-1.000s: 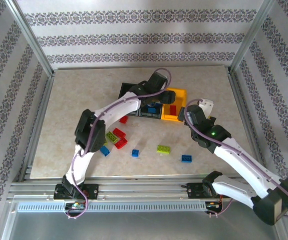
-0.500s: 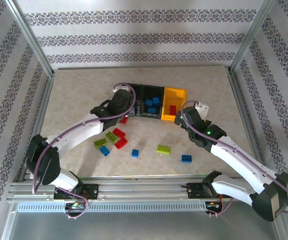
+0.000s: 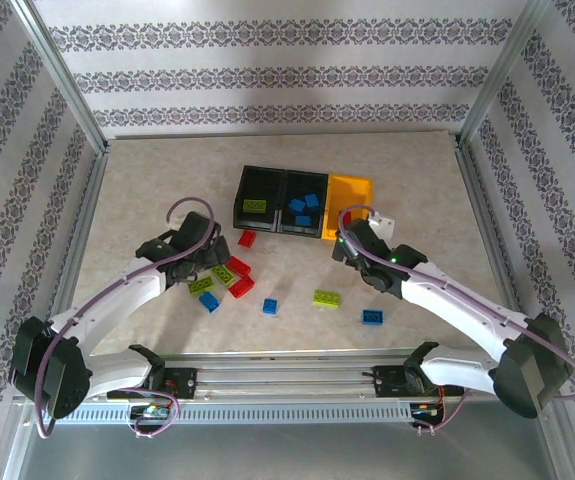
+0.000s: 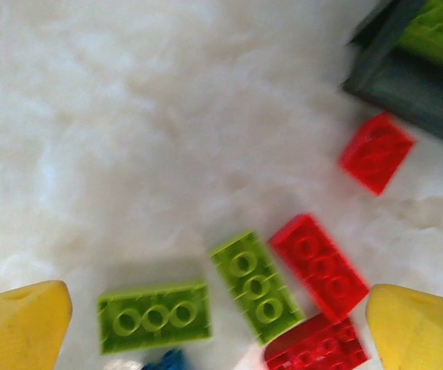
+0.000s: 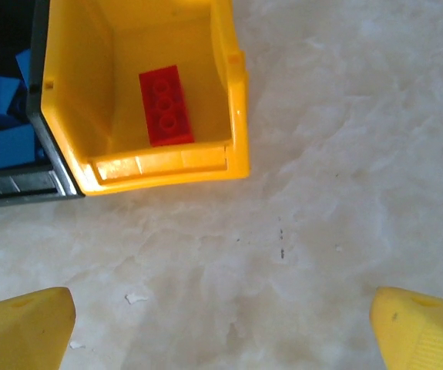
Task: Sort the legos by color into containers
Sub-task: Move the lego to the bottom-left of the table.
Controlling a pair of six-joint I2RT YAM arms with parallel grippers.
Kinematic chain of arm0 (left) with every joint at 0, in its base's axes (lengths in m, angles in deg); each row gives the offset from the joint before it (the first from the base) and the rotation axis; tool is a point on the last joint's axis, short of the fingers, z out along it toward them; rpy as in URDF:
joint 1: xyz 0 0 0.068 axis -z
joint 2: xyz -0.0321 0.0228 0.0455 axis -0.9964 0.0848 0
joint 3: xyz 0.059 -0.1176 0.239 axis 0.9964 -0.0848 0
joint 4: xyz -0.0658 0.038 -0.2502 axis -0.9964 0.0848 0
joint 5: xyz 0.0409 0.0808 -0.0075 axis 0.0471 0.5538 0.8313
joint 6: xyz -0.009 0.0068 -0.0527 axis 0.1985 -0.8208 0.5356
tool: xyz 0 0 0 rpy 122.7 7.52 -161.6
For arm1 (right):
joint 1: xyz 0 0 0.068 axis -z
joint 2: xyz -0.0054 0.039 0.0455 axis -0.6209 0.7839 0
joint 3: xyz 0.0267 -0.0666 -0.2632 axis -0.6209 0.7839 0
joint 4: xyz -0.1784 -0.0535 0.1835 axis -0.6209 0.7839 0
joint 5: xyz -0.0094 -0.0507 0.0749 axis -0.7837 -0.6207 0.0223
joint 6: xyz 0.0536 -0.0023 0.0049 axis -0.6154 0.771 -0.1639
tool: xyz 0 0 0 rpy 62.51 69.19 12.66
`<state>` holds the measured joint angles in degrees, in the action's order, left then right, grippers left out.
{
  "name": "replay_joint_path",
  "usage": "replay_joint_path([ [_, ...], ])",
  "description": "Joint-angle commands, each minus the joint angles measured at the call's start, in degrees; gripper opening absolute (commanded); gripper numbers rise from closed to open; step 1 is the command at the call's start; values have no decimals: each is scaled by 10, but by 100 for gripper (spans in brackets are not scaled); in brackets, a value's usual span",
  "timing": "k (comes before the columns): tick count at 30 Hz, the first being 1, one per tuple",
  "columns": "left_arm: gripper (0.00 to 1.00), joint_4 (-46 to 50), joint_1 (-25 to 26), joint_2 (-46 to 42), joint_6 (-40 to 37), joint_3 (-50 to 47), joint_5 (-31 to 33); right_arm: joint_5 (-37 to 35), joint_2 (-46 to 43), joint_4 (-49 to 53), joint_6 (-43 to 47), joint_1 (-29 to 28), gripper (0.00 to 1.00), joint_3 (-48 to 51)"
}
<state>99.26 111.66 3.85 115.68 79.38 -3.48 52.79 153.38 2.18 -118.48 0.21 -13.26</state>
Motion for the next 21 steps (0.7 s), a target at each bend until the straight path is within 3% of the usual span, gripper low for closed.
replay_joint_path([
  [1, 96, 58, -22, -13, 28, -32, -38, 12, 19, 10, -23, -14, 98, -9],
  [11, 92, 33, -56, 11, -2, -78, -96, 19, 53, 12, -23, -31, 98, -30],
  [21, 94, 1, -61, 75, -40, -65, -107, 17, 59, 12, -35, -42, 98, -27],
])
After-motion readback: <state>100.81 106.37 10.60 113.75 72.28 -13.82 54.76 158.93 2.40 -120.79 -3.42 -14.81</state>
